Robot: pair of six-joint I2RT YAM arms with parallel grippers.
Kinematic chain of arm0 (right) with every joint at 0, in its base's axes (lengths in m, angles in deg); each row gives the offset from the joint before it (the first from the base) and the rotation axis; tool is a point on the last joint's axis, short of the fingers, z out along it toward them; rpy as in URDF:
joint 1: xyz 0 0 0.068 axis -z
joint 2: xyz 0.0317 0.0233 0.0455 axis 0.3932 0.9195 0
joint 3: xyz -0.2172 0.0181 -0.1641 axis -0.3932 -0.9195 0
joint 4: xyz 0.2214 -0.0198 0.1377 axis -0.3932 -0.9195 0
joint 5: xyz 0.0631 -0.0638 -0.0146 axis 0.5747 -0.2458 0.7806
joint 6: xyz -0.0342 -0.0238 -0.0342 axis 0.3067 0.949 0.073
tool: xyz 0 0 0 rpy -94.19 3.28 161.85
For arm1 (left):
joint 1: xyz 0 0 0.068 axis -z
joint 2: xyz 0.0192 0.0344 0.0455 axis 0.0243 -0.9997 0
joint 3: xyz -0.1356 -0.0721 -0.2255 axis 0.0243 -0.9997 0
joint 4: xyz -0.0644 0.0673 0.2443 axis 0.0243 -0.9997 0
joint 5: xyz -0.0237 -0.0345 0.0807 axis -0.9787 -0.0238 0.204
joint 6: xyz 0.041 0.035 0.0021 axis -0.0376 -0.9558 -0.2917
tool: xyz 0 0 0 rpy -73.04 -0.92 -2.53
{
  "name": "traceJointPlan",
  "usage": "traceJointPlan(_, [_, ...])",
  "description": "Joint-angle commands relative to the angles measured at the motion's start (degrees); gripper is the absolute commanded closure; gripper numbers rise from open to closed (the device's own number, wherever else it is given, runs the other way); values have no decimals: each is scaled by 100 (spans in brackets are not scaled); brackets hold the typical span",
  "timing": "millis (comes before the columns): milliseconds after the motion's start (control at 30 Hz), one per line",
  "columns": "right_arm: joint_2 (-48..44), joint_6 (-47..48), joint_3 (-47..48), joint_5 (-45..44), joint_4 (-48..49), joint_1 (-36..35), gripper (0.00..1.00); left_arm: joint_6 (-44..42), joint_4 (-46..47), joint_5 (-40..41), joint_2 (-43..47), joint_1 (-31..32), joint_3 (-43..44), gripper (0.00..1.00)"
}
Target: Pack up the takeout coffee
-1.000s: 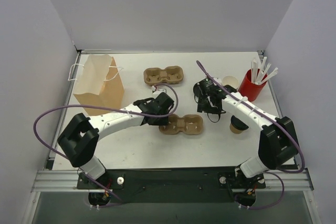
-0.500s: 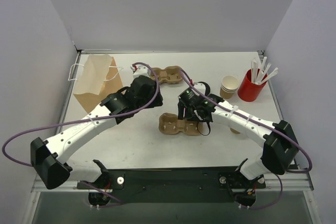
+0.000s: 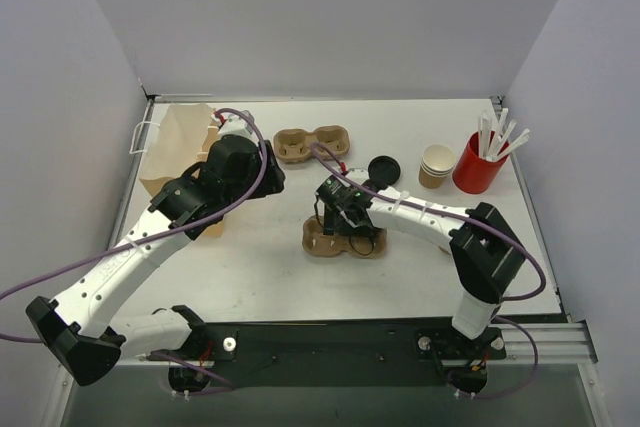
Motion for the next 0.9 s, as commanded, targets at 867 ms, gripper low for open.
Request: traceJointPlan(867, [838, 233, 489, -56, -331, -174, 53, -495, -420, -310, 238, -700, 929, 34])
